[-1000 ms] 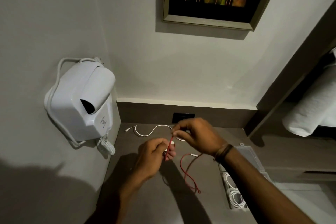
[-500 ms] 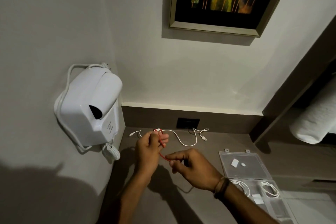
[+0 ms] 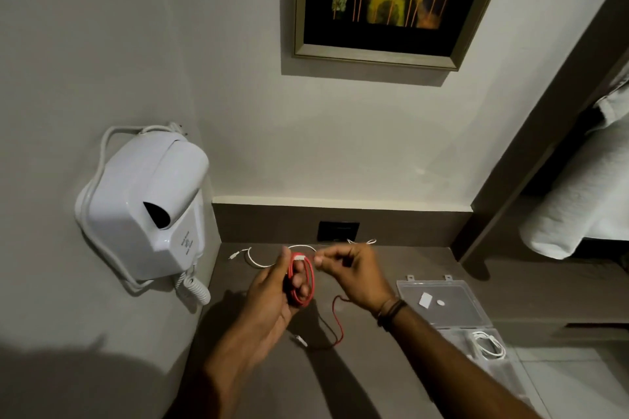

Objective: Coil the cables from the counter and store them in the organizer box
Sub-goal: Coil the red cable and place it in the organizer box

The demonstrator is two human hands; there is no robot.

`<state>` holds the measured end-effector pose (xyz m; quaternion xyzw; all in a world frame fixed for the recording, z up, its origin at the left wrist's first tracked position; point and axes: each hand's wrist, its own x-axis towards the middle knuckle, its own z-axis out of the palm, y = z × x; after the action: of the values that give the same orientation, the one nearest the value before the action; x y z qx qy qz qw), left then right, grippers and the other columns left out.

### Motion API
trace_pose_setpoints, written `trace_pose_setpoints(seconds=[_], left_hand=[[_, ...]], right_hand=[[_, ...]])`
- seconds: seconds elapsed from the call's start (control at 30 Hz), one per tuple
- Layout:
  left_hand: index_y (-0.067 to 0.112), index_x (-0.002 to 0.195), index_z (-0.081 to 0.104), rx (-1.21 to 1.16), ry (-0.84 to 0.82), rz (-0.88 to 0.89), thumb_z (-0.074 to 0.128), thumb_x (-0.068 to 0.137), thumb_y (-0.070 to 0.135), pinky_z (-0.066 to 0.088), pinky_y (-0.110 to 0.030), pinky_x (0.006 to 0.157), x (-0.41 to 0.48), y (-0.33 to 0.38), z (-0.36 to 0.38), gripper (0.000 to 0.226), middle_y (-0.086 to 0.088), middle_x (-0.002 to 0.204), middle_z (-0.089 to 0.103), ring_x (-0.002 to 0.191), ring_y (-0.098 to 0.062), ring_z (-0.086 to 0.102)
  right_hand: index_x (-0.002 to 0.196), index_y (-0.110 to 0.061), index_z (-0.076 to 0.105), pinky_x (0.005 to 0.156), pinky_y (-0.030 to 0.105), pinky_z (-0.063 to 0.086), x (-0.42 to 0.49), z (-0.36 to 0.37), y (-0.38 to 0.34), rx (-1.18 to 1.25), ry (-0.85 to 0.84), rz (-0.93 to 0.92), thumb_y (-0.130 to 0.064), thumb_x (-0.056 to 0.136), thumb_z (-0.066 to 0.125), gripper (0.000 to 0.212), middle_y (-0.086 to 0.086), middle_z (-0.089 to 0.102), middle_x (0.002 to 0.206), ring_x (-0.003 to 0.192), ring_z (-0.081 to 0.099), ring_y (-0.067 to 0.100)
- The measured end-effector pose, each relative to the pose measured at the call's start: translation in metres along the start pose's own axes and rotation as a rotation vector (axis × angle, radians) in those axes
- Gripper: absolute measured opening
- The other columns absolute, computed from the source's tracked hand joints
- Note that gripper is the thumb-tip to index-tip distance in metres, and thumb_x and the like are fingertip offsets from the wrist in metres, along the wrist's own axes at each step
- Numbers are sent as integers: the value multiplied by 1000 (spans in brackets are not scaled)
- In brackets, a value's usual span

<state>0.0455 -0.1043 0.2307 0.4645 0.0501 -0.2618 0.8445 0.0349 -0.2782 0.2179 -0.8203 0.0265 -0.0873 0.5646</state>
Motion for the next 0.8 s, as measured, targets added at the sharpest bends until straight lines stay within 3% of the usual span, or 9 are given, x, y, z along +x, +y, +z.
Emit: trace_pose_setpoints(seconds=[0.07, 0.17, 0.3, 0.37, 0.43, 0.53, 0.63, 0.73, 0.8], left_hand=[[12, 78, 66, -169, 10, 9, 52, 94, 42, 55, -25, 60, 4, 1, -4, 36, -3, 63, 63, 56, -13, 62], [8, 91, 68, -137, 126, 106, 57, 91, 37, 62, -28, 67, 14, -3, -9, 30, -12, 85, 79, 79, -21, 76], [18, 86, 69, 665, 293, 422, 48, 101, 29, 59, -26, 70, 18, -8, -23, 28, -4, 84, 79, 75, -11, 74], [24, 85, 70, 990, 250, 488, 46, 100, 37, 53, -15, 64, 15, -8, -29, 31, 9, 74, 77, 68, 1, 70], [24, 80, 71, 1082, 127, 425, 45, 100, 39, 49, -13, 58, 12, -10, -28, 36, 10, 63, 73, 60, 1, 67], [19, 65, 64, 818, -40, 200, 43, 102, 31, 47, -27, 53, 5, -12, -12, 45, 1, 45, 56, 46, -14, 56], [13, 63, 55, 310, 1, 11, 43, 101, 32, 39, -23, 45, 4, -9, 0, 44, 3, 41, 38, 39, -14, 43], [13, 71, 60, -112, 30, -28, 44, 100, 40, 46, -23, 54, 7, -4, 2, 43, 2, 48, 49, 45, -10, 51], [9, 86, 67, -164, 88, 23, 47, 98, 42, 57, -28, 63, 11, -4, -2, 41, -5, 67, 72, 62, -15, 70]], right_hand=[[101, -11, 82, 89, 43, 61, -18, 13, 8, -46, -85, 27, -15, 94, 73, 12, 3, 82, 98, 93, 77, 17], [97, -25, 82, 78, 32, 61, -41, 23, 12, -173, -223, -7, -31, 97, 67, 16, -11, 80, 88, 80, 74, 5], [107, -33, 78, 67, 5, 45, -52, 9, 1, -308, -351, -72, -34, 95, 62, 20, -36, 71, 76, 76, 70, -5], [106, -42, 76, 73, 14, 55, -46, -7, -13, -293, -342, -112, -34, 94, 63, 20, -33, 74, 84, 82, 73, -3], [101, -45, 75, 78, 25, 61, -32, -19, -24, -269, -285, -192, -38, 93, 66, 14, -24, 77, 93, 88, 74, 2], [94, -29, 78, 77, 27, 62, -7, -25, -23, -160, -149, -221, -34, 86, 78, 9, -13, 79, 91, 86, 75, 6], [88, -14, 81, 75, 29, 60, 2, -14, -5, 95, -60, -83, -12, 84, 83, 5, 1, 80, 84, 78, 73, 9], [95, -6, 82, 82, 35, 61, -13, 9, 15, 175, -72, 11, -3, 89, 75, 9, 18, 80, 95, 83, 74, 13], [103, -14, 82, 83, 38, 61, -31, 23, 20, 130, -133, 40, -10, 94, 72, 14, 15, 81, 97, 84, 73, 12]])
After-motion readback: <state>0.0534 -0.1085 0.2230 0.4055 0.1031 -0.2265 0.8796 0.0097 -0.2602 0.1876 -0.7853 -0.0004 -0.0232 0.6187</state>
